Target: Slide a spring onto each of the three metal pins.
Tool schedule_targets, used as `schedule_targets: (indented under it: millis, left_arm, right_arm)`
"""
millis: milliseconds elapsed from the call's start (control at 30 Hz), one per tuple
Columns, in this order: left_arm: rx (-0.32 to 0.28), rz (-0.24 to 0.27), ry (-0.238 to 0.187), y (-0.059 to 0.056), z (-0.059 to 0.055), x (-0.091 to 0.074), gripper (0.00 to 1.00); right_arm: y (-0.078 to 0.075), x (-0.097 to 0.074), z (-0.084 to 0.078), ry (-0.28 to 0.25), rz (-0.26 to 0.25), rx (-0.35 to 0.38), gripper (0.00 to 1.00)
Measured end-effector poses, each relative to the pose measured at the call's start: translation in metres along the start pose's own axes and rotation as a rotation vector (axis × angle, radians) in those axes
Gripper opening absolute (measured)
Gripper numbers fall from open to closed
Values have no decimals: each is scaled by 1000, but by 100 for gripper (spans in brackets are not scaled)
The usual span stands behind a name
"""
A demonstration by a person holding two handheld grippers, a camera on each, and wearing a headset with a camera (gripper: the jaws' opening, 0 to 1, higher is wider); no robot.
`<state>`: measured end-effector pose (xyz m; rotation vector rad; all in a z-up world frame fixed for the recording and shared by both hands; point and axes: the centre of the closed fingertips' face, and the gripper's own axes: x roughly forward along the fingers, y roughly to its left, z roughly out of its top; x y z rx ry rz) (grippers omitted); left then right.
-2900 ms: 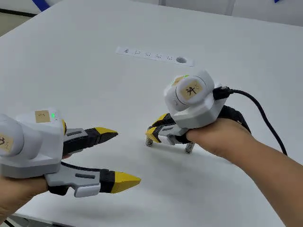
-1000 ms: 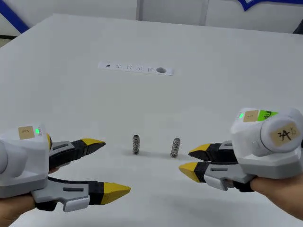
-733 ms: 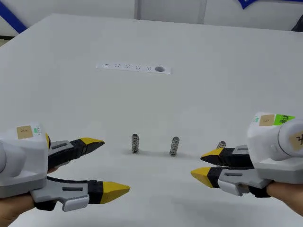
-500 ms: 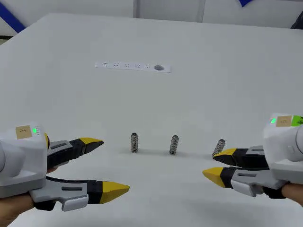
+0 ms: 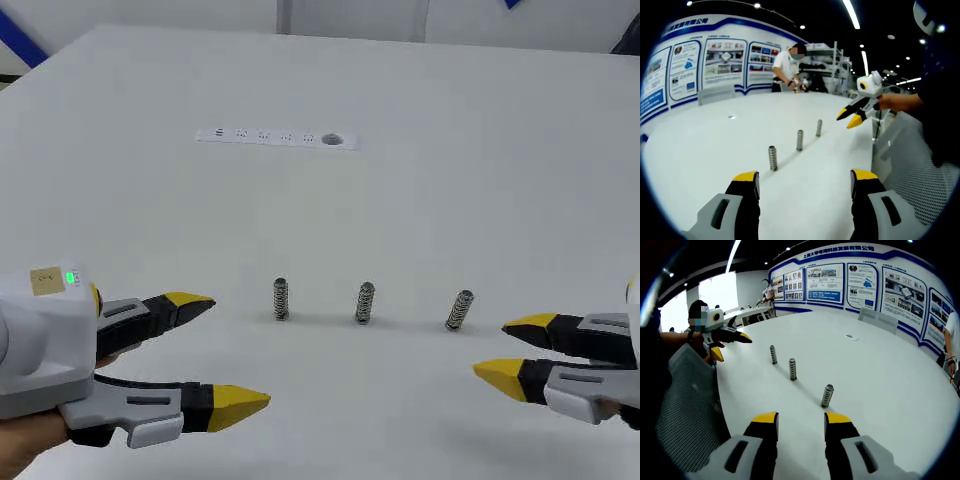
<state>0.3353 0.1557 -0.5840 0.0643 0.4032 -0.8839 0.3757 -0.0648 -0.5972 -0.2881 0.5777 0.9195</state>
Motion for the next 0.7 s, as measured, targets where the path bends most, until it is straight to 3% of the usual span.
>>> schedule_targets:
  millis: [367, 700]
  left_arm:
    - [-6, -1, 5, 1, -3, 2, 76]
    - [-17, 3, 11, 3, -7, 2, 76]
  right_arm:
    - [-3, -7, -3, -114, 15, -59, 51]
    - [-4, -2, -8, -155, 36, -59, 61]
